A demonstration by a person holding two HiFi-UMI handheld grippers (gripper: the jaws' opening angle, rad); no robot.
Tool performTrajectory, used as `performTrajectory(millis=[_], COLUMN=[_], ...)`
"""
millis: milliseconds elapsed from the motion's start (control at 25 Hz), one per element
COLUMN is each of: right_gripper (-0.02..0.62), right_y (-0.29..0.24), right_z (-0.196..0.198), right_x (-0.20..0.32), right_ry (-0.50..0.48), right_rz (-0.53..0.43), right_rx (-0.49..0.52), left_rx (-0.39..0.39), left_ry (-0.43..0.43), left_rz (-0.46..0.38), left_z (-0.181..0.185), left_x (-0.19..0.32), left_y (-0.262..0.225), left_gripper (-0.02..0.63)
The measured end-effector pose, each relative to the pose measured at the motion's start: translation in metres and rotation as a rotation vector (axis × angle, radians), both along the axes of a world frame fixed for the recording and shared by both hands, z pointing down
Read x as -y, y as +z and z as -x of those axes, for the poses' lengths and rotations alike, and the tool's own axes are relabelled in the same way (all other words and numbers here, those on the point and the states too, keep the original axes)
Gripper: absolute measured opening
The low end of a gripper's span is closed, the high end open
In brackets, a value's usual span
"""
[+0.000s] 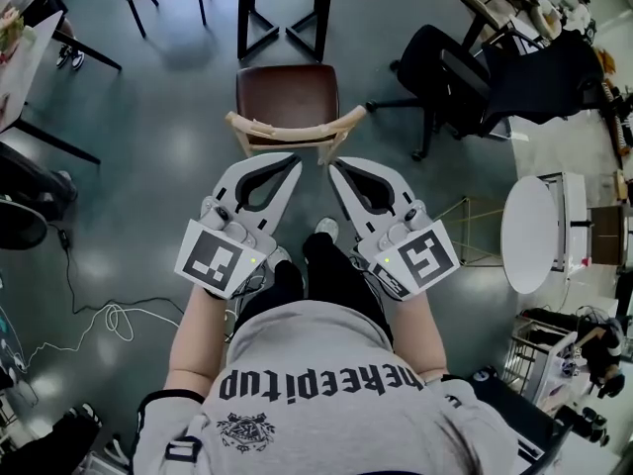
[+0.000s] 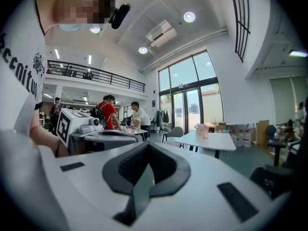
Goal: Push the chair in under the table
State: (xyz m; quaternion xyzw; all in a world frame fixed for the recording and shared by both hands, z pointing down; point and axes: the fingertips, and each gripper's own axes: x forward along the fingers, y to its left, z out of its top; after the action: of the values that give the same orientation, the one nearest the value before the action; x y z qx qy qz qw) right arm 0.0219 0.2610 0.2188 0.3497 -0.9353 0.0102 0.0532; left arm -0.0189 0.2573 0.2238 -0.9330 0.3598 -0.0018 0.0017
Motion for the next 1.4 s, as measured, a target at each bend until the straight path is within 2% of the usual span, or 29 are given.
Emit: performTrajectory(millis=[440,1120,1400], right_gripper=[0.011,0.011,0.012], right_y=[0.003,0.033,0.067], right_z=[0.014,0.008,-0.004], right_x=[0.044,0.143,0.174], right_ry=[-0.052,-0.095,-0.094], right_rz=[0.001,0.052,0.096], right_rx=[-0.005,-0.066,-0.153], left_rx=[0.035,0.092,0.139], left_ry=[-0.048,-0.123,-0.137], left_rz=[0.016,0.074,0.108], left_z=[0.017,0.021,0.019], left_x=[0.038,0.135,0.166], left_y=[0.012,0.044,0.069], left_gripper=[0.015,0.017,0.017])
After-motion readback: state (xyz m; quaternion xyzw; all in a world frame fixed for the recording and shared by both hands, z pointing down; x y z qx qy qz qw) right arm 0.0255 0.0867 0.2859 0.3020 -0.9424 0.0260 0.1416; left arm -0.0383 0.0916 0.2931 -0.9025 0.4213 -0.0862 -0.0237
